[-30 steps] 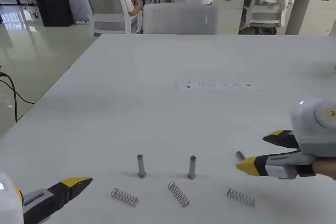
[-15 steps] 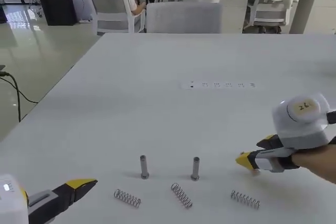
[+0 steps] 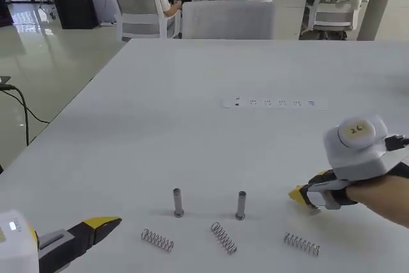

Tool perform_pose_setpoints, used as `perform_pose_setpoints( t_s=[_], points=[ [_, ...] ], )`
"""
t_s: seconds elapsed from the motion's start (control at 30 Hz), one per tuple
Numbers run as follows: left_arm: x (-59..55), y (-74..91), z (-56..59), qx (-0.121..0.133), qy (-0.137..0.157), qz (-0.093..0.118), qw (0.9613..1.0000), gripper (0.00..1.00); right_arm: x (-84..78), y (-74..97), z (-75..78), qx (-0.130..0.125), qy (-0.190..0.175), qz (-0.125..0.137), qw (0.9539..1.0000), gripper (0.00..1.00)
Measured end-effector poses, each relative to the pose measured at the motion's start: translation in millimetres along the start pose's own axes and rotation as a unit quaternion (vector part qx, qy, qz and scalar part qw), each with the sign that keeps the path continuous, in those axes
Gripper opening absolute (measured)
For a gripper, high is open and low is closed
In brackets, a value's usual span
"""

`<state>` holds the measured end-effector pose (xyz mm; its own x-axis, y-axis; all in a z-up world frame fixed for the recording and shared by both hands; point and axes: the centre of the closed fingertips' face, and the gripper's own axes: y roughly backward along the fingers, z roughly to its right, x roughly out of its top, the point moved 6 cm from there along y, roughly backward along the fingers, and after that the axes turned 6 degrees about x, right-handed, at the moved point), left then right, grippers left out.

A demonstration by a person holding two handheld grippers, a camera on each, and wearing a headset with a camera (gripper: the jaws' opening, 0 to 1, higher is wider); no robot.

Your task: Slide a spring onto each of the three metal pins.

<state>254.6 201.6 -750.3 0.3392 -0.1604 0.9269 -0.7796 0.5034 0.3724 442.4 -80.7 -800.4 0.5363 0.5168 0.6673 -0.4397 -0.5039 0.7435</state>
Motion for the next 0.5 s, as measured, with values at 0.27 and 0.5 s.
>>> perform_pose_setpoints(
  t_s=[0.27, 0.5],
  points=[
    [-0.6, -1.8, -0.2, -0.001, 0.001, 0.0, 1.0, 0.66, -0.2, -3.8, 2.3, -0.01, -0.015, -0.016, 0.9997, 0.26],
    [-1.4, -2.2, -0.5, -0.001, 0.003, 0.0, 1.0, 0.65, 0.4, -6.4, 1.5, -0.011, -0.022, -0.027, 0.9993, 0.24]
  ],
)
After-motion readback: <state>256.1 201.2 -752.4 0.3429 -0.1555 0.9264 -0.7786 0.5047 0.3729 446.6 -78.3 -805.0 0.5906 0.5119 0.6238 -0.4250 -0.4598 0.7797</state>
